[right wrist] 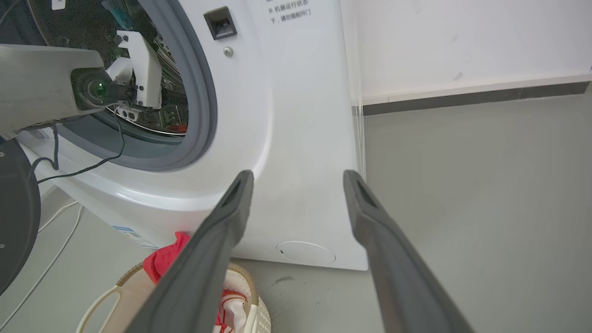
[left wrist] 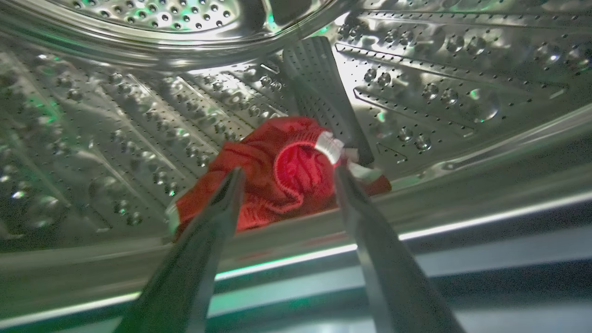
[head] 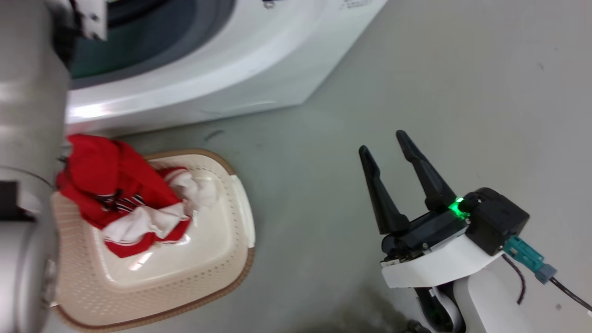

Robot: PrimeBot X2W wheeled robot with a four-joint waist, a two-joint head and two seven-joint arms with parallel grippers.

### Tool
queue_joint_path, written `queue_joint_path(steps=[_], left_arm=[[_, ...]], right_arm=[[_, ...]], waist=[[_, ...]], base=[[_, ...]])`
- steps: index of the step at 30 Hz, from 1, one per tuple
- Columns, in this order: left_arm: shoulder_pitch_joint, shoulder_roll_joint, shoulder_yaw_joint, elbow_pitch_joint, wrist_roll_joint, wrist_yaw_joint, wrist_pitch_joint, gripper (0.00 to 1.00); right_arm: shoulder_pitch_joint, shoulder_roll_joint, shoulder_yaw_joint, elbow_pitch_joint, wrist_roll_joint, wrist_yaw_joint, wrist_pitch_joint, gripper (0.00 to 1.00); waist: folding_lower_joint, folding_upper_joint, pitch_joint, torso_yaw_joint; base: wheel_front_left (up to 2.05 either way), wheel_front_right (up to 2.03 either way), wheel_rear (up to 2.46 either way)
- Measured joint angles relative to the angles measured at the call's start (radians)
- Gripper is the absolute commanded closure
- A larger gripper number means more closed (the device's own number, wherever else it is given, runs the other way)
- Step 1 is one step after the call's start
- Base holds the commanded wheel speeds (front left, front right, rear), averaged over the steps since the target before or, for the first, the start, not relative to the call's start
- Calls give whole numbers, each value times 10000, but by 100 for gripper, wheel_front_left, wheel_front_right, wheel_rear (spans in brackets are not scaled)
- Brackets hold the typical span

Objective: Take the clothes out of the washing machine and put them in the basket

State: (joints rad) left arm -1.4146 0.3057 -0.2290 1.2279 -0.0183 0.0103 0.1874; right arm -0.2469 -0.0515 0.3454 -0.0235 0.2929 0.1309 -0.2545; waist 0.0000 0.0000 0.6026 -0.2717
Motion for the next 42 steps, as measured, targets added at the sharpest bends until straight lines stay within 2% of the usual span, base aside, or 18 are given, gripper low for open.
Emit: queue_joint_path(steps=[8,15,19,20,21,22,27,32,37,42], left_arm=[[-1422,978,-378,192,351,-67,2063,0],[-1955,1569,-658,182,571,-31,3313,0],[-2153,1703,-719,165,556,-102,4086,0],[-2174,1716,-721,161,514,-102,4276,10],[-2181,1745,-731,140,504,-77,4339,72],[-2163,1760,-756,104,504,-23,4358,100],[-1849,1862,-723,-251,405,305,4159,100],[-1500,2010,-673,-1108,313,731,3120,100],[-490,1933,-458,-2199,-86,1099,926,100],[825,1507,-98,-2652,-717,1340,-1022,100]], right_arm=[[-179,0,410,291,585,0,-77,0],[-226,2,719,115,859,0,-82,0],[-228,2,780,88,882,0,-84,0],[-231,2,792,88,899,0,-84,0],[-236,2,807,88,928,0,-84,0],[-241,2,817,88,938,0,-84,0],[-290,4,844,125,966,0,-84,0],[-333,4,777,215,943,0,-86,0],[-383,6,539,303,723,0,-86,0],[-368,13,134,489,368,2,-86,0]], waist=[[1,0,1061,-907],[1,0,1707,-1368],[1,0,1820,-1463],[1,0,1821,-1471],[1,0,1811,-1479],[1,0,1800,-1485],[1,0,1726,-1498],[1,0,1526,-1450],[1,0,1036,-1220],[1,0,395,-915]], base=[[0,0,0],[0,0,0],[0,0,0],[0,0,0],[0,0,0],[0,0,0],[0,0,0],[0,0,0],[0,0,0],[0,0,0]])
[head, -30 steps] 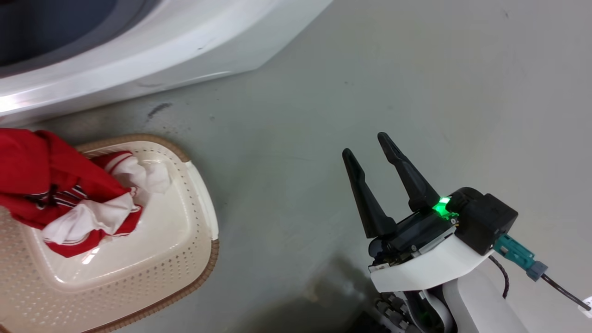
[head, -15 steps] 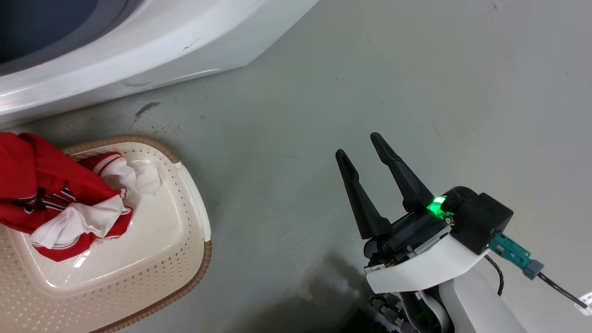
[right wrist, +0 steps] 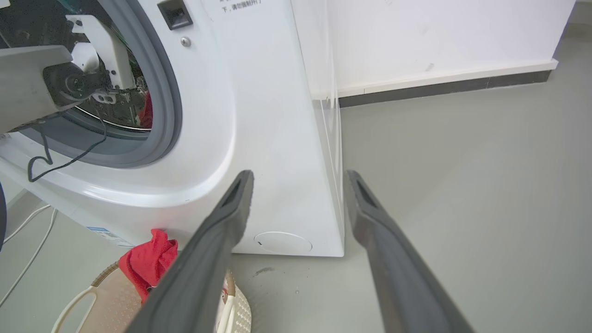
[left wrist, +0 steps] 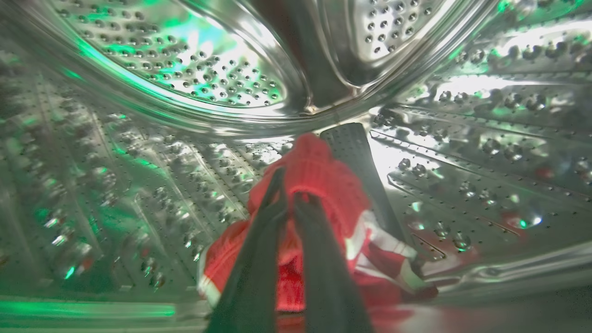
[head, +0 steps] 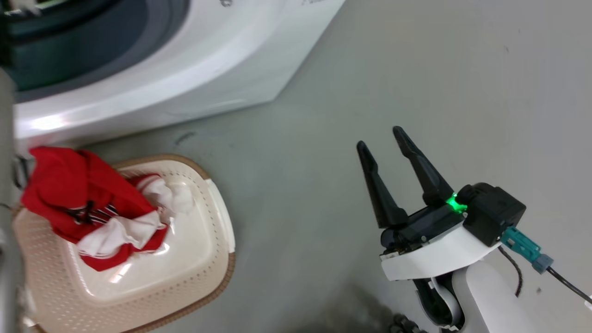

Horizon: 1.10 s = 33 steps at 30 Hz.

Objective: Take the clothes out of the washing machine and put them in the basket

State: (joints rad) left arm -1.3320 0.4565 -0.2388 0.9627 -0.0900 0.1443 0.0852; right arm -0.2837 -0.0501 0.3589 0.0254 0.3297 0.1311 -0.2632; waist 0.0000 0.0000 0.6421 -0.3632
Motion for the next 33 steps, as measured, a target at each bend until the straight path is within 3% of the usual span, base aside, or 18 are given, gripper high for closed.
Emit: queue_joint_path(steps=[9,19,33], left_arm=[[2330,-1124,573,360,-1175,-182,-2748,100],[3870,-1538,932,407,-1894,-1074,-3452,100],[6808,-2385,1361,-4583,-1684,-1179,-3484,100]], right_arm=[[660,0,-472,554,-543,-2,2,0],[1639,-2,-928,476,-757,-2,456,0],[2527,0,-1174,-184,-849,-2,1058,0]], waist=[[-1,0,-1740,640],[-1,0,-3768,1350],[-3,0,-5501,2524]], base=[[0,0,0],[0,0,0],[0,0,0]])
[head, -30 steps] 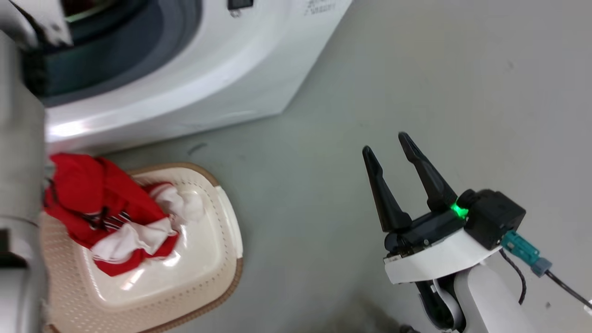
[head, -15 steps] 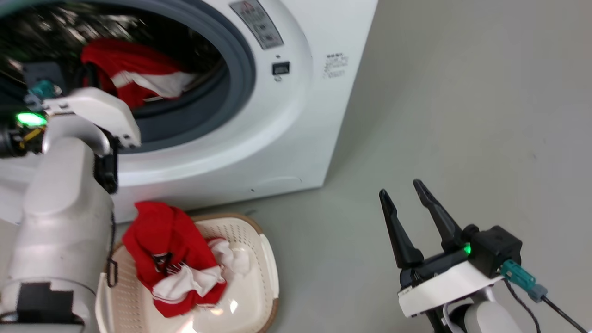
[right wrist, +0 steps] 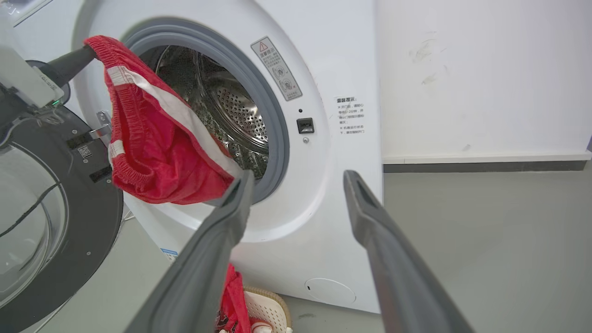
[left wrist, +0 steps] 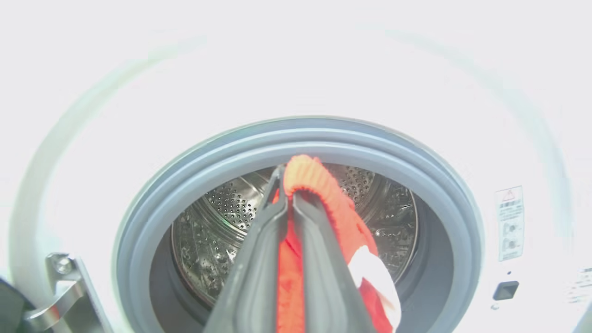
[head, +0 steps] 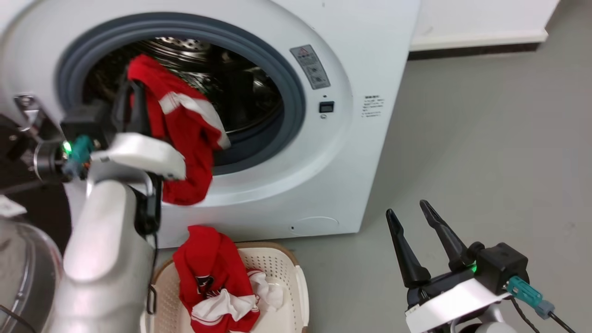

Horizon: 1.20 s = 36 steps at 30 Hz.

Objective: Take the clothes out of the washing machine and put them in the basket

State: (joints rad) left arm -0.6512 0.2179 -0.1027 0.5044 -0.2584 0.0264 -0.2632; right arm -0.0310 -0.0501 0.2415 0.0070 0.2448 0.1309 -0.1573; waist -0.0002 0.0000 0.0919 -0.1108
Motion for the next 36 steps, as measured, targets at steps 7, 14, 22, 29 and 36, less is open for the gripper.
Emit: queue_joint_path(steps=[7,14,22,29,36], left_arm=[[1823,-232,31,-3223,-8,263,4,100],[4333,-345,-121,-5917,117,928,696,100],[6684,-1327,-263,-3618,-961,1304,454,100],[5061,-1641,-523,121,-1442,903,42,100],[3026,-1664,-447,2282,-1664,892,2,100]], right_arm=[[224,0,-50,-274,-50,0,176,0],[331,-2,-10,-441,-102,0,316,0],[254,-4,23,-642,-242,0,441,0],[-280,-4,115,-844,-435,0,619,0],[-1041,-2,238,-1057,-545,0,612,0]], waist=[[0,0,-202,484],[0,0,-176,679],[1,0,549,785],[2,0,1595,925],[4,0,3137,889]], base=[[0,0,0],[0,0,0],[0,0,0],[0,0,0],[0,0,0]])
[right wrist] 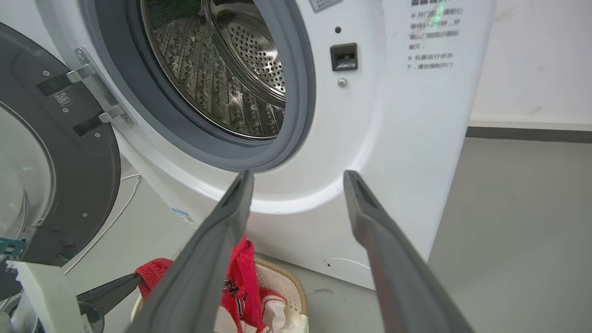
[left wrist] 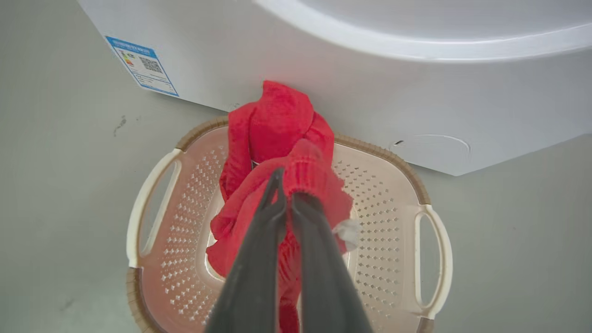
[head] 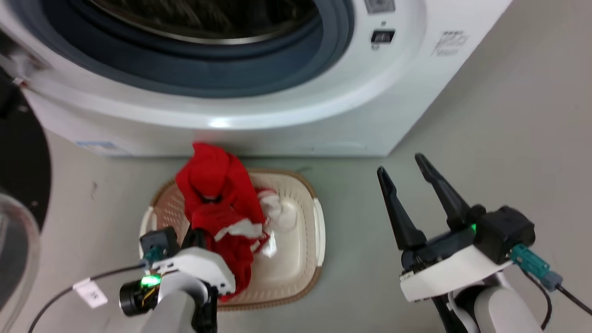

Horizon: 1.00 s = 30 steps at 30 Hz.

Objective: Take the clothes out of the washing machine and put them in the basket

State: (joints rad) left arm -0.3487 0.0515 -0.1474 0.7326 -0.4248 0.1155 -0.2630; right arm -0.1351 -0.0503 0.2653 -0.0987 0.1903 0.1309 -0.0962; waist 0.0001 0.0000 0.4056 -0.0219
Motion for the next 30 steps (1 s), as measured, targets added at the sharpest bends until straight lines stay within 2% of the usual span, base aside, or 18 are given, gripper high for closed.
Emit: queue_joint_path(steps=[11,18,20,21,22,30], left_arm=[[-2204,0,130,2452,326,81,0,100],[-2558,8,575,3432,343,-73,0,100],[-2547,8,725,3425,345,-71,0,61],[-2517,6,790,3373,351,-69,0,17],[-2458,6,861,3308,364,-71,0,0],[-1166,0,1432,2387,157,-802,0,0]], right_arm=[[-915,-2,111,178,-67,0,-374,0],[-1159,-2,247,610,31,0,-675,0],[-1213,-2,209,755,58,0,-800,0],[-1242,-2,182,823,67,0,-842,0],[-1251,-2,165,905,88,0,-895,0],[-882,-2,-54,1440,86,0,-995,0]], waist=[[1,0,2585,-498],[1,0,3342,-971],[1,0,3270,-1065],[1,0,3187,-1086],[1,0,3080,-1100],[0,0,1422,-998]], base=[[0,0,0],[0,0,0],[0,0,0],[0,0,0],[0,0,0],[0,0,0]])
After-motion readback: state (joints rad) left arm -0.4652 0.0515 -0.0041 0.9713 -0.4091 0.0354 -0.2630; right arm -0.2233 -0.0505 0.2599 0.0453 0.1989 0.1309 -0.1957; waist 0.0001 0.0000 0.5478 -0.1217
